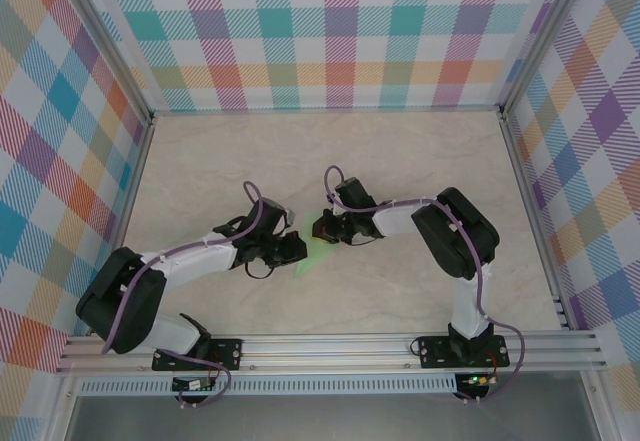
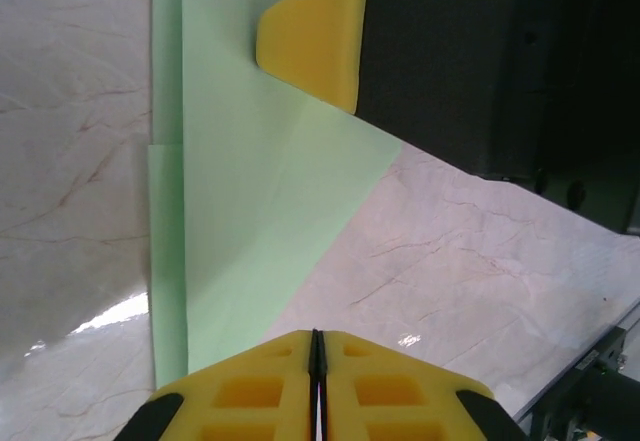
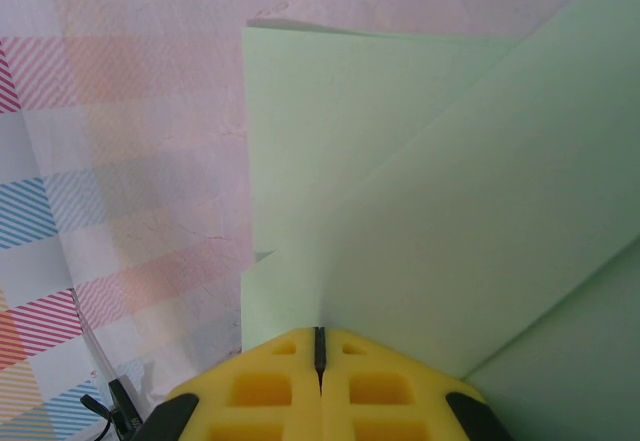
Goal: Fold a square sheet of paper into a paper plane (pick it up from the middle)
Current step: Fourth fold the wing at the center of the table.
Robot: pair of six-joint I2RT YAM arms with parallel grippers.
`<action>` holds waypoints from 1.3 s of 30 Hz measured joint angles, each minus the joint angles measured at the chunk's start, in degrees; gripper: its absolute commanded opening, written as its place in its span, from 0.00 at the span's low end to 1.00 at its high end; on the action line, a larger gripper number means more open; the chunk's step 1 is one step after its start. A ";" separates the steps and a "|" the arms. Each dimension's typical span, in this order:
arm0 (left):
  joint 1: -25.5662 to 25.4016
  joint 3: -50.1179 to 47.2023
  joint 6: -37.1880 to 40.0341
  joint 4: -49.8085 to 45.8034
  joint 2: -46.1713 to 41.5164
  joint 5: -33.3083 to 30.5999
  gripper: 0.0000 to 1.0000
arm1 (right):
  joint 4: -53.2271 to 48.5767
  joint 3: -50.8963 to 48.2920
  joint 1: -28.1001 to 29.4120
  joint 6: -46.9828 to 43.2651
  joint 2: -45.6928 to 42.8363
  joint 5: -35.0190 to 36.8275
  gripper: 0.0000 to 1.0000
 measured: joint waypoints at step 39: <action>0.00 -10.71 0.55 -4.66 -6.10 0.50 0.09 | -1.03 0.44 0.00 -1.62 0.11 0.00 0.00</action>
